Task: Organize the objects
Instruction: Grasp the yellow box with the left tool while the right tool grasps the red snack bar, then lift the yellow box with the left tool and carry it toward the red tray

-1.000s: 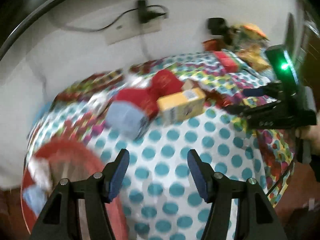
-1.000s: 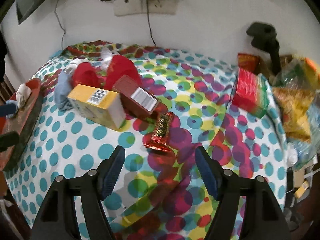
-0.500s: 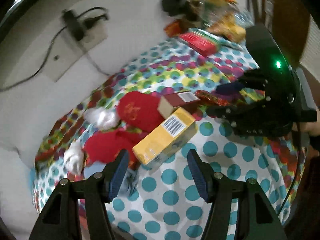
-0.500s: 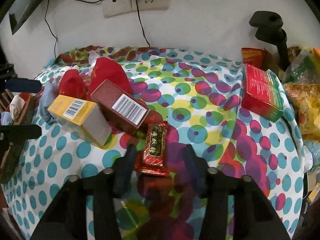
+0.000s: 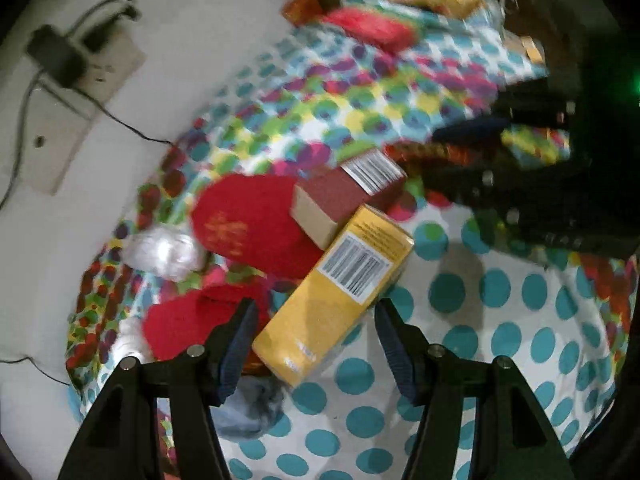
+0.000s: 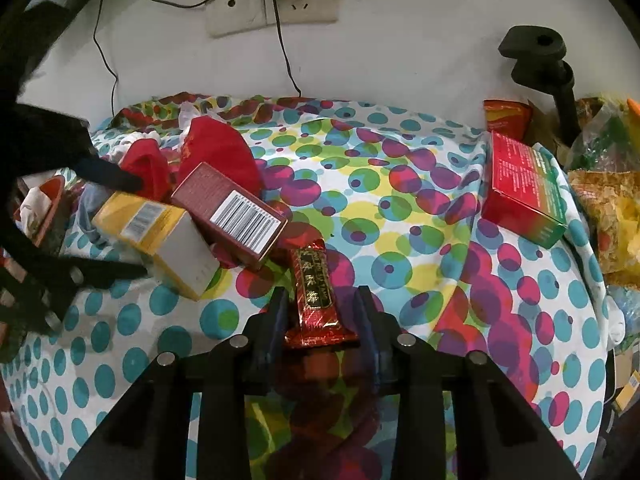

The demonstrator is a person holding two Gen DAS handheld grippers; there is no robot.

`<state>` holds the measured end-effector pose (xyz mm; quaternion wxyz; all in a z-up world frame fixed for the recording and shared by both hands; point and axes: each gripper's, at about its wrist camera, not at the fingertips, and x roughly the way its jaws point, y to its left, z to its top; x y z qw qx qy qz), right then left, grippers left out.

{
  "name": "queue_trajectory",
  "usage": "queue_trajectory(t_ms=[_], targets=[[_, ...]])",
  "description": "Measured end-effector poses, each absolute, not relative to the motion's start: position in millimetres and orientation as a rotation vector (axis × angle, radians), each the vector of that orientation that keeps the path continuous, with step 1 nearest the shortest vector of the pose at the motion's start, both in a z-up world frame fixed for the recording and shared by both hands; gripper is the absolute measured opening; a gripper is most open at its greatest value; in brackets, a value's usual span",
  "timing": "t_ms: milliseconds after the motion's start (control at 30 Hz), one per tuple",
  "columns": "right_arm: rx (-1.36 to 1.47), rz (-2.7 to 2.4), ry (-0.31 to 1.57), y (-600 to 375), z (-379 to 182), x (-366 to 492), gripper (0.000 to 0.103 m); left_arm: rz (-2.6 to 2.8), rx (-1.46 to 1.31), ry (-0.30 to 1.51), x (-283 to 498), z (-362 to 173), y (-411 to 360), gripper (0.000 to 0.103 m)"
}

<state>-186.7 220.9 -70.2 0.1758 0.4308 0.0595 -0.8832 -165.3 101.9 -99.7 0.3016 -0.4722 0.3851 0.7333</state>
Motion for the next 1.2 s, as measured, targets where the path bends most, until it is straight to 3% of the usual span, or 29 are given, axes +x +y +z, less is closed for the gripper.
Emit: queue_trajectory(t_ms=[67,233,367,667,900,1067,1200], targets=[[1.220,-2.501,0.166,222.0,-70.7,-186.9,0.033,1.970,-1.238,1.034,-161.5,-101.1,103.3,0.062],[1.221,-2.503,0.172,221.1,-72.2,-186.9,0.033,2.077,-1.287,0.837,-159.2,-93.9,93.0,0.062],[1.223,-2.508,0.204,218.4,-72.4,-186.4,0.034,2.222,-1.325,0.730,-154.2,-92.8,83.8,0.050],[1.223,-2.508,0.232,213.2,-72.5,-185.9,0.037,2.361,-1.380,0.570,-128.4,-84.7,78.0,0.037],[1.224,-2.509,0.237,213.3,-72.4,-186.1,0.037,2.314,-1.452,0.415,-125.7,-90.3,78.7,0.037],[1.224,-2.509,0.238,213.8,-72.3,-186.2,0.037,2.341,-1.495,0.409,-136.2,-98.8,80.0,0.037],[1.224,-2.508,0.236,214.1,-72.1,-185.9,0.037,2.370,-1.492,0.342,-138.1,-98.6,77.8,0.032]])
